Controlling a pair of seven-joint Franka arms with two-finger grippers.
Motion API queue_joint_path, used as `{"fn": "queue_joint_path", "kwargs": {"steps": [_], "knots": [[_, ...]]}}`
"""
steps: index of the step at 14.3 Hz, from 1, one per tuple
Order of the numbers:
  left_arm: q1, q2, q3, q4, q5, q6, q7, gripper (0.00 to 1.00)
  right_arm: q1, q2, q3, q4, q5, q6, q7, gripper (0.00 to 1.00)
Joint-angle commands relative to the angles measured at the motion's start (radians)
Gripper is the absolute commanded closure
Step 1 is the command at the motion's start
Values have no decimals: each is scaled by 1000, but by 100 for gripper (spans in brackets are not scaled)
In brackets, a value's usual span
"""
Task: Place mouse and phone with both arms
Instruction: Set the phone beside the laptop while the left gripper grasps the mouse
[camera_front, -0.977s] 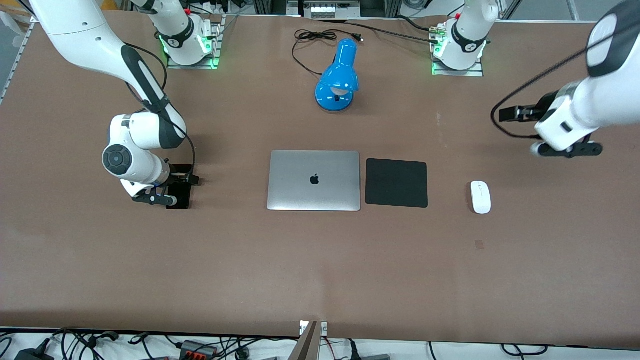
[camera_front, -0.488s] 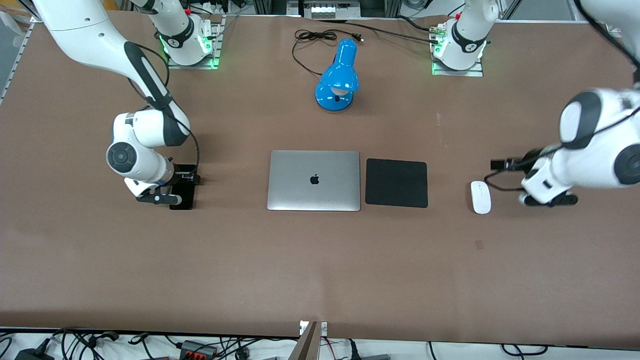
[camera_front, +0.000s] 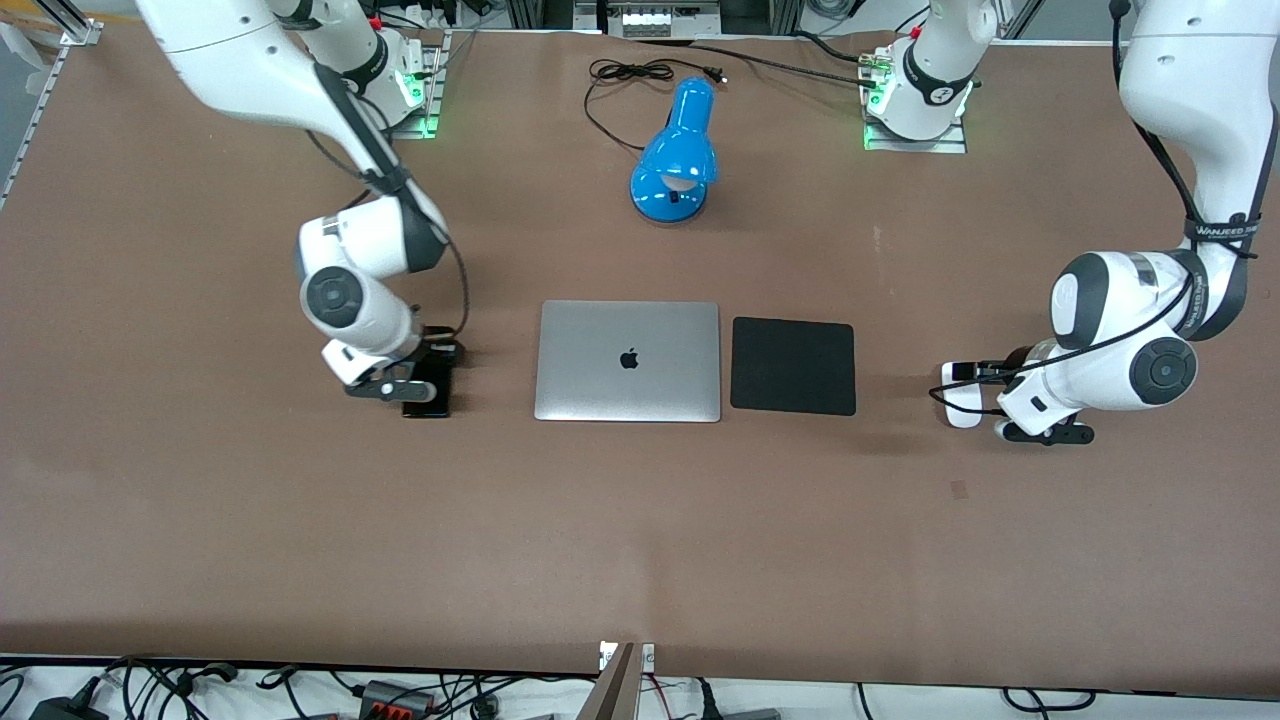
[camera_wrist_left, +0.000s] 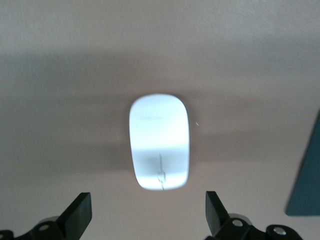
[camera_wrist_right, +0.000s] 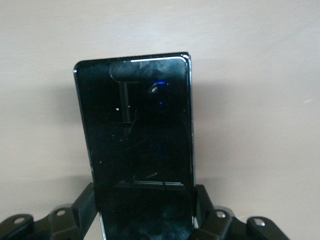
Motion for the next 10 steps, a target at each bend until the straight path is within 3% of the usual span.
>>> {"fn": "queue_joint_path", "kwargs": {"steps": [1,4,10], "knots": [[44,18,-14,-52,14,148,92,0,46,27,-6,39,-4,0,43,63],[38,30,-22,-110,12,303,82,0,54,42,-6,44,-1,3,104,62],[36,23,-55,-112,1,283,27,0,77,73,-5,80,-4,8,101,58]]}}
